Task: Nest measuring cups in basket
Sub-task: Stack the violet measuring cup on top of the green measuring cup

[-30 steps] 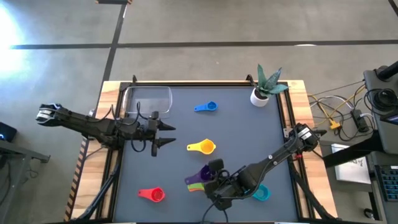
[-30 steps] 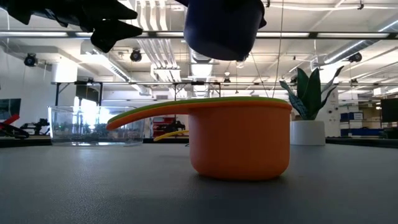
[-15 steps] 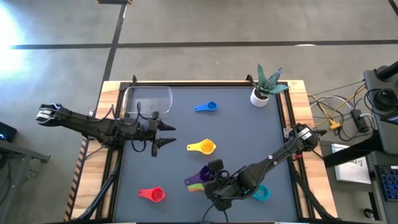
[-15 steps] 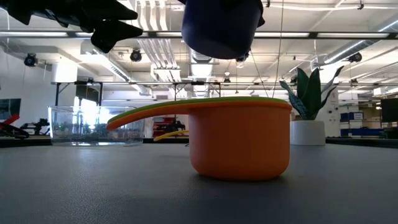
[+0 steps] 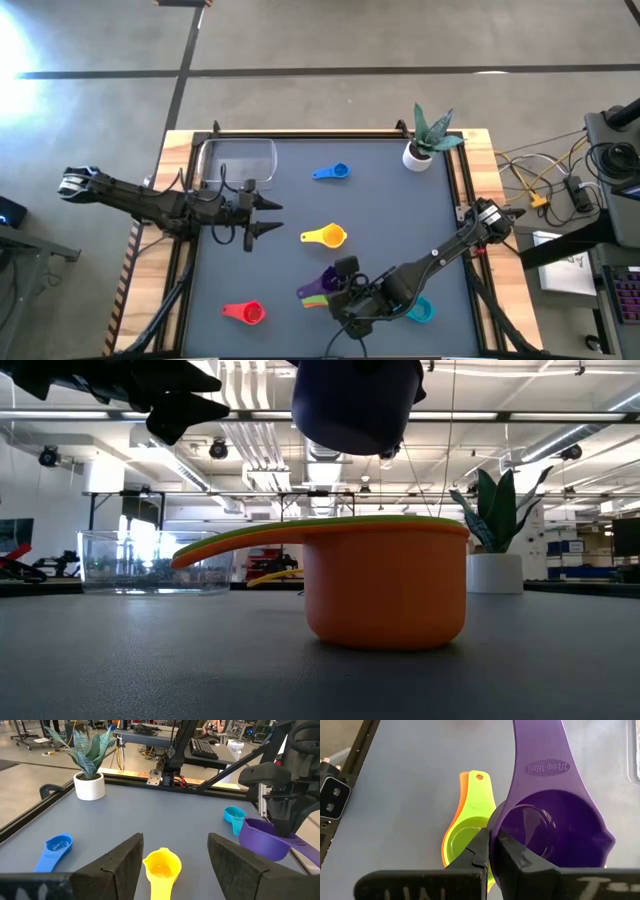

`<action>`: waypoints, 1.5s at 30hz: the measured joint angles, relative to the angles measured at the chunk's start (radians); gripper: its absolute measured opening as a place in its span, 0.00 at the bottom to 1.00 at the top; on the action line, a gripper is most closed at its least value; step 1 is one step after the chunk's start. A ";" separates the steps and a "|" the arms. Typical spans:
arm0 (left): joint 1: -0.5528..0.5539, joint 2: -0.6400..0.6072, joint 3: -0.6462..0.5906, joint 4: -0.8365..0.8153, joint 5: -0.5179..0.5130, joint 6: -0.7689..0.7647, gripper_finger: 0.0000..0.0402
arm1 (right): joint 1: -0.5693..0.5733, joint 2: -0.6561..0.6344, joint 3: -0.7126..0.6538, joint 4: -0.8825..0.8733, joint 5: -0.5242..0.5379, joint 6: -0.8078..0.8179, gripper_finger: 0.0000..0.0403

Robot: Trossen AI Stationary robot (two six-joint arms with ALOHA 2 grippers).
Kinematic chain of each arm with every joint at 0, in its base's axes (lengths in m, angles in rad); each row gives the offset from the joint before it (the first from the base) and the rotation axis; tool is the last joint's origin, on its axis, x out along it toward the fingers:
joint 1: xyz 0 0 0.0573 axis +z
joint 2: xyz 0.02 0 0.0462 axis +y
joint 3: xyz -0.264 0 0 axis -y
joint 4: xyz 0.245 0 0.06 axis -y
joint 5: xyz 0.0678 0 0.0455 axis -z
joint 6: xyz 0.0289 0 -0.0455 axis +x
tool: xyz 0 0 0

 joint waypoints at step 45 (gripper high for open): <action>0.000 0.000 -0.006 -0.004 0.008 -0.008 0.51 | 0.001 0.000 -0.103 0.241 -0.097 -0.066 0.02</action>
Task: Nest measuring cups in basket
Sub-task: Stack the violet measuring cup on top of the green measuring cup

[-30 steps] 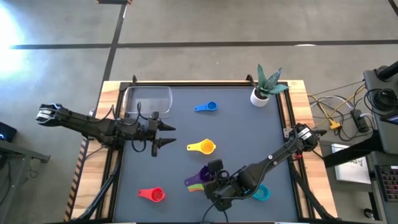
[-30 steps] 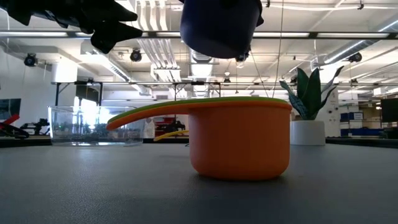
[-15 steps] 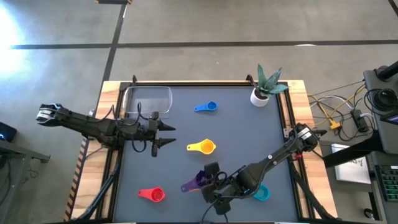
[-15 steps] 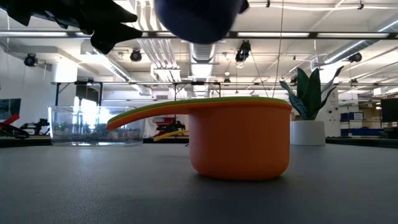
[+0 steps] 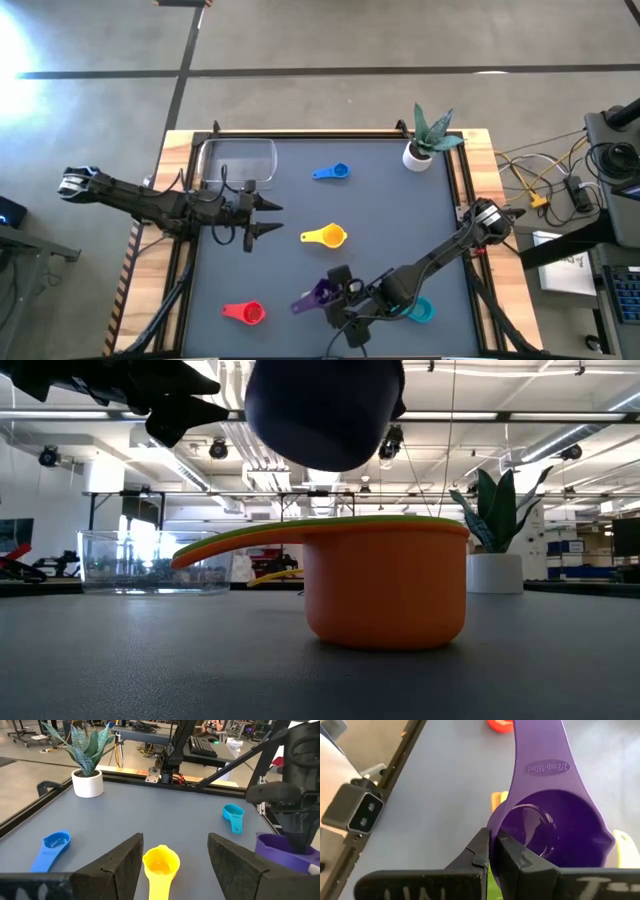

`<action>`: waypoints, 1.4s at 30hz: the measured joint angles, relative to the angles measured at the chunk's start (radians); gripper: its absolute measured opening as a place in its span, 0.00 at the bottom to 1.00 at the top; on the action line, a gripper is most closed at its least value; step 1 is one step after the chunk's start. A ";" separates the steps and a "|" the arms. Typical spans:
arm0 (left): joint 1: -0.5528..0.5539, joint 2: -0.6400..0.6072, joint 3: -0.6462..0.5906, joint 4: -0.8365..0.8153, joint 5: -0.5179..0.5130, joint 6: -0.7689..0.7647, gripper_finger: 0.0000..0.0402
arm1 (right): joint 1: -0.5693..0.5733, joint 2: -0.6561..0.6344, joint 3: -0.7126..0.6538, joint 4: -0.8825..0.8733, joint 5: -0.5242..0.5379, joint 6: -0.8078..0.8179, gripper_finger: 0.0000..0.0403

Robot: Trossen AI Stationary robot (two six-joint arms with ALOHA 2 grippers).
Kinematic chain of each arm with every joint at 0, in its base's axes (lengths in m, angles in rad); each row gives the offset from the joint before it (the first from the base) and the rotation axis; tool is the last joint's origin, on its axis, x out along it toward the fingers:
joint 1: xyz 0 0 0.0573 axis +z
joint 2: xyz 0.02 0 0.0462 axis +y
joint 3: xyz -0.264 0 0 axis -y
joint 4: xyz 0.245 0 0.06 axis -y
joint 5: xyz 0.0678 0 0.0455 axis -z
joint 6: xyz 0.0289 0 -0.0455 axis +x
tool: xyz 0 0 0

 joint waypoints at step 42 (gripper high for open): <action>0.000 0.022 0.000 0.006 0.000 0.000 0.51 | -0.016 0.005 -0.052 -0.069 -0.060 0.098 0.02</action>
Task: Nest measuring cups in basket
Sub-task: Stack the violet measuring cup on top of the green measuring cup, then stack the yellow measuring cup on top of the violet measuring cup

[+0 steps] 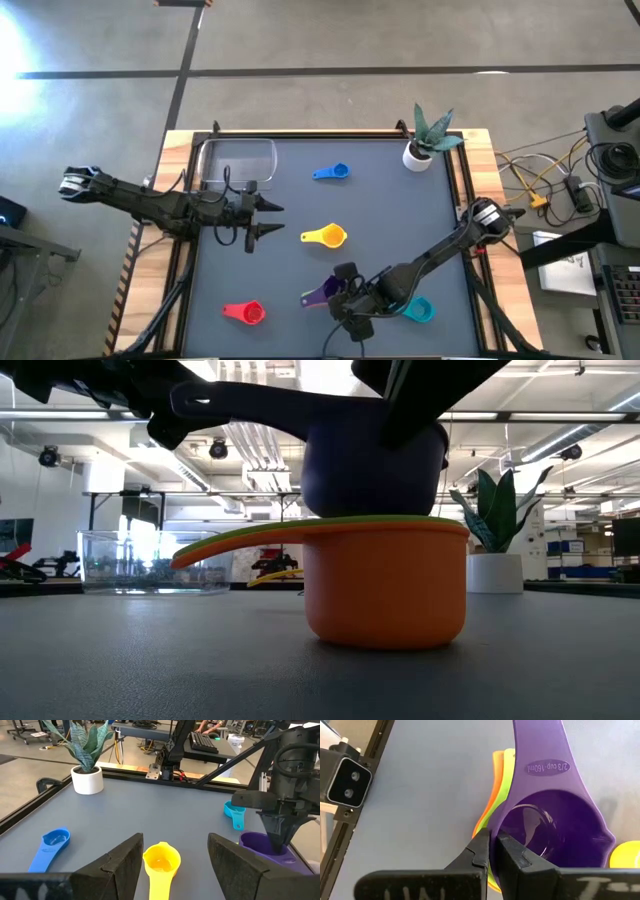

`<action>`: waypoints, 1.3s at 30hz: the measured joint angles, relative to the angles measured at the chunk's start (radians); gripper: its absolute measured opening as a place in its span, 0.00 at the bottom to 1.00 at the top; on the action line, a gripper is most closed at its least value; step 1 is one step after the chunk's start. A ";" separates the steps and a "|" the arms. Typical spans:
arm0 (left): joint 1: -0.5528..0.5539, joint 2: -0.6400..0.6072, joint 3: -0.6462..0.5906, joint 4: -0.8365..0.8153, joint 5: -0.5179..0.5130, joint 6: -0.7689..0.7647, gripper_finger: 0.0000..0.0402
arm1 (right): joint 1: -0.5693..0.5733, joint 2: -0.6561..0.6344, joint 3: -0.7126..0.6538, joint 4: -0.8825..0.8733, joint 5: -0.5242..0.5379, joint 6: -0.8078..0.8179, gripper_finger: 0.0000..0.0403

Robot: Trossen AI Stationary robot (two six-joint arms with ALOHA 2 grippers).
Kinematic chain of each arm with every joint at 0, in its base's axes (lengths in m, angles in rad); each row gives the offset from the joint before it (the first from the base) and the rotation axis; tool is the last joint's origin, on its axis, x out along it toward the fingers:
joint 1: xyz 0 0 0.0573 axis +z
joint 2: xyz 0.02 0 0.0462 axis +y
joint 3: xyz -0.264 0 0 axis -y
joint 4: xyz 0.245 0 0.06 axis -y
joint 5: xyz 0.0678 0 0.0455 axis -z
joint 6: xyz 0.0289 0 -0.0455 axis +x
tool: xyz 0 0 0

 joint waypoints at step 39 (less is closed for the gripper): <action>0.000 0.022 0.000 -0.002 0.000 -0.010 0.51 | 0.019 -0.026 -0.014 -0.016 0.055 0.056 0.23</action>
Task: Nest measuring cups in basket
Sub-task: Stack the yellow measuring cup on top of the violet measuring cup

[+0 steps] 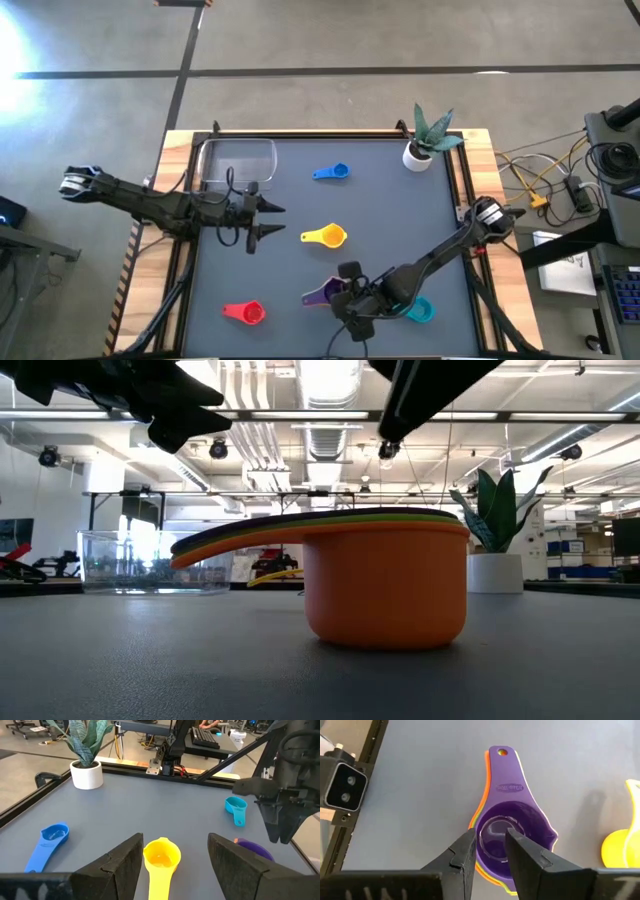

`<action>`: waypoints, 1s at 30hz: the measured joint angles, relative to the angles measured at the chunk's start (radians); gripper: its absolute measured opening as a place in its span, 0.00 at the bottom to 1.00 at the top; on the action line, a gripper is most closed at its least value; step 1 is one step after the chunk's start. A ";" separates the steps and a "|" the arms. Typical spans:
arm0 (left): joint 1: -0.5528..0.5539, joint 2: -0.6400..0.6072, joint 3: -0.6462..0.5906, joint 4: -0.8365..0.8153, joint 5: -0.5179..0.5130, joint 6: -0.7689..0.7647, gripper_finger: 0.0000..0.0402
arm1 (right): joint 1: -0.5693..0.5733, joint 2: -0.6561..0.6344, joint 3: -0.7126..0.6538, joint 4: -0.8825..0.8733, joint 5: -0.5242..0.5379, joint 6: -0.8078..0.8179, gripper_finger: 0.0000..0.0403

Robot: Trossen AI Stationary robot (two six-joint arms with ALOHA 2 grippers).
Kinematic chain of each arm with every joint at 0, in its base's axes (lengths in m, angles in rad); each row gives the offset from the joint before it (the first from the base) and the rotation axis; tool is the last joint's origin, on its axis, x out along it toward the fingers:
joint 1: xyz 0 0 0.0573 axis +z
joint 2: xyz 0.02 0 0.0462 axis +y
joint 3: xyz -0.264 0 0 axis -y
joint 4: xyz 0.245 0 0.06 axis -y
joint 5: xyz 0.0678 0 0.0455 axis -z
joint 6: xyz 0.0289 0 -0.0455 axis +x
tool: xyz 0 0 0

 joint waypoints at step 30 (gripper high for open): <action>0.003 0.069 0.037 0.032 0.000 0.044 0.51 | 0.032 -0.585 -1.017 1.217 0.088 -0.154 0.19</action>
